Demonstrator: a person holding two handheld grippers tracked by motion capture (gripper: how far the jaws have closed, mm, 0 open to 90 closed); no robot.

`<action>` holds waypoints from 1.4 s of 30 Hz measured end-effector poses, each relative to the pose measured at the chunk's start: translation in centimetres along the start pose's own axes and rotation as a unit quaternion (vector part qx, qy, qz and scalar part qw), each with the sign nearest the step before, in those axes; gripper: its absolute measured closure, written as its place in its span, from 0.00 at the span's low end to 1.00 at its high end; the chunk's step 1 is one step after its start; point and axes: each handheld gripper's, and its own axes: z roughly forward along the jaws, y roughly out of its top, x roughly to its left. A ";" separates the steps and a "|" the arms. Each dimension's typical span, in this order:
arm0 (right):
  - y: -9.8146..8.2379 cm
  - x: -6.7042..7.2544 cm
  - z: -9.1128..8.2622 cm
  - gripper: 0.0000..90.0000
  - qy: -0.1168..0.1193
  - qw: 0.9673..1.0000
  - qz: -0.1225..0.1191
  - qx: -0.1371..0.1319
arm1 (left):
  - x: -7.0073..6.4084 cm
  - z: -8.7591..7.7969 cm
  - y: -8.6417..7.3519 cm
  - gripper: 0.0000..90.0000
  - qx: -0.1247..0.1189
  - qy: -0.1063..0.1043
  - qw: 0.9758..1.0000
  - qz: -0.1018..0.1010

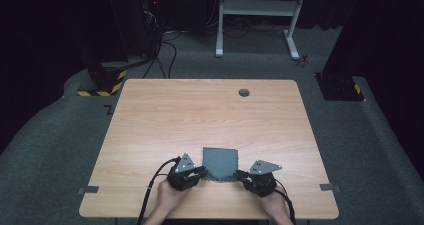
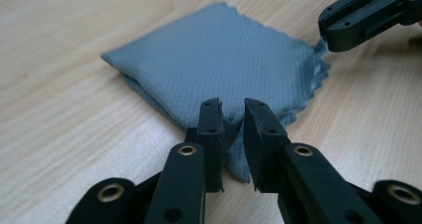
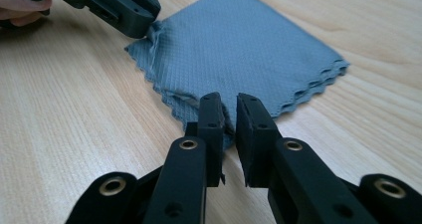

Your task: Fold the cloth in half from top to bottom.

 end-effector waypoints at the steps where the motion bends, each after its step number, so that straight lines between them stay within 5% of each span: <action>1: 0.0 0.0 -0.2 0.91 -0.001 1.000 0.001 -0.004 | 0.0 -0.3 0.2 0.85 -0.008 0.001 1.000 0.000; 5: 0.6 -0.2 -1.1 0.98 0.000 1.000 0.008 -0.027 | 0.2 -0.7 1.4 0.84 -0.024 0.002 1.000 0.000; 13: 1.5 0.1 1.5 0.99 -0.003 1.000 0.000 0.010 | 0.4 1.6 1.9 0.84 0.031 0.000 0.999 0.014; 21: 0.2 1.0 1.5 0.80 -0.019 0.999 -0.028 0.036 | -0.2 1.1 0.3 0.81 0.057 0.008 0.997 0.044; 26: -0.2 1.2 1.2 0.75 -0.028 0.998 -0.034 0.035 | -0.3 0.8 0.0 0.78 0.056 0.009 0.997 0.046; 42: -0.3 0.8 1.1 0.75 -0.022 0.999 -0.014 0.037 | 0.1 0.6 -0.6 0.74 0.044 0.003 0.999 0.013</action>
